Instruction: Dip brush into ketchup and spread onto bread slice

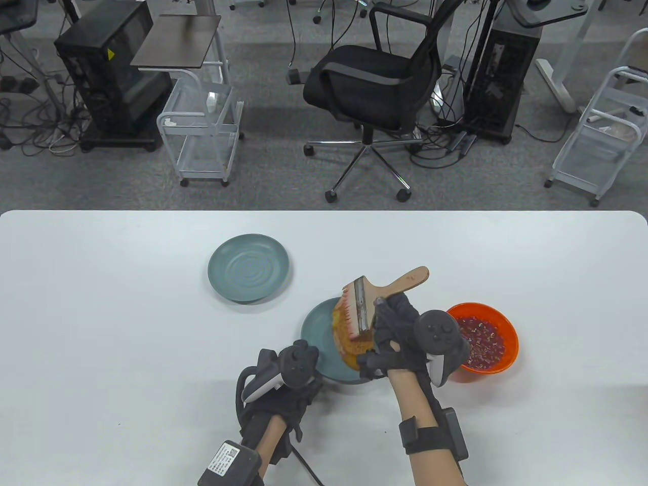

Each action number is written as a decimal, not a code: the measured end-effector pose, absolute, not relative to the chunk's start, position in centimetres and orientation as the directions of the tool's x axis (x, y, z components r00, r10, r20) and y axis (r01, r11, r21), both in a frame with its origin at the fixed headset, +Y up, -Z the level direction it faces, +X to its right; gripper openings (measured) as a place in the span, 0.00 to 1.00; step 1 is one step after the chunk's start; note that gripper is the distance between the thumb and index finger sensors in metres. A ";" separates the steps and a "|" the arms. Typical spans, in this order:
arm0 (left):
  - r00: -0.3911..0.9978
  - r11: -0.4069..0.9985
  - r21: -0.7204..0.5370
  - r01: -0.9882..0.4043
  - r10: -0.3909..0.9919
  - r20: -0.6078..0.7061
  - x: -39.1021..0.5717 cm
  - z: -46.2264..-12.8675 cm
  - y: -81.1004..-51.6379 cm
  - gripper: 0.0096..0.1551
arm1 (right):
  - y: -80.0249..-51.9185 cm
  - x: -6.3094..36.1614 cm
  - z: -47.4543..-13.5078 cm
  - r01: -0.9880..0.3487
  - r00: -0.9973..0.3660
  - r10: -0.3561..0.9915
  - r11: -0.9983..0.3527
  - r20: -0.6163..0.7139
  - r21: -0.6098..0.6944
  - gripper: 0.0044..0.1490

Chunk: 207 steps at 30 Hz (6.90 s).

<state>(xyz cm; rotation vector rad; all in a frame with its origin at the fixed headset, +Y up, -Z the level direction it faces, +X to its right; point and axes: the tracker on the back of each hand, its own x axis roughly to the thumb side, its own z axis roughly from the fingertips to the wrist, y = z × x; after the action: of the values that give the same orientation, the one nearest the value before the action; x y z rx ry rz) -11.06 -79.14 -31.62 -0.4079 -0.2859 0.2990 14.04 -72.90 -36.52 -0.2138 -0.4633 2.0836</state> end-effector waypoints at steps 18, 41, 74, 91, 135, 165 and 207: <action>0.917 0.872 -0.441 -0.213 0.334 0.217 -11.0 -31.6 -79.2 0.38 | -72.7 14.9 -36.3 -0.747 -0.561 0.827 -0.489 0.033 -0.450 0.29; 0.916 0.858 -0.466 -0.218 0.344 0.205 -11.0 -31.5 -79.2 0.38 | -71.6 16.2 -35.9 -0.683 -0.622 0.779 -0.495 0.073 -0.537 0.29; 0.917 0.852 -0.481 -0.205 0.340 0.210 -11.0 -31.3 -79.4 0.39 | -73.0 15.4 -36.2 -0.734 -0.542 0.840 -0.456 0.030 -0.503 0.29; 0.916 0.851 -0.481 -0.211 0.344 0.207 -11.1 -31.3 -79.5 0.39 | -72.8 13.0 -36.3 -0.754 -0.564 0.825 -0.490 0.048 -0.438 0.29; 0.915 0.844 -0.496 -0.204 0.345 0.210 -11.1 -31.1 -79.6 0.40 | -70.5 27.3 -31.9 -0.243 -0.931 0.346 -0.828 -0.119 -0.505 0.29; 0.912 0.841 -0.505 -0.193 0.344 0.224 -11.4 -31.2 -79.6 0.40 | -72.4 13.0 -35.7 -0.712 -0.659 0.745 -0.572 0.107 -0.408 0.30; 0.921 0.846 -0.503 -0.176 0.322 0.220 -11.3 -31.1 -79.6 0.40 | -72.2 16.8 -35.3 -0.658 -0.651 0.757 -0.519 0.064 -0.546 0.30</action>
<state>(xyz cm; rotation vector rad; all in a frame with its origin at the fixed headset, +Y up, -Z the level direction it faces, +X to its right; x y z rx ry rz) -11.29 -79.60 -31.06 -0.4968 -0.3050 0.2666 16.76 -72.17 -35.35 -0.2292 -0.6858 2.1845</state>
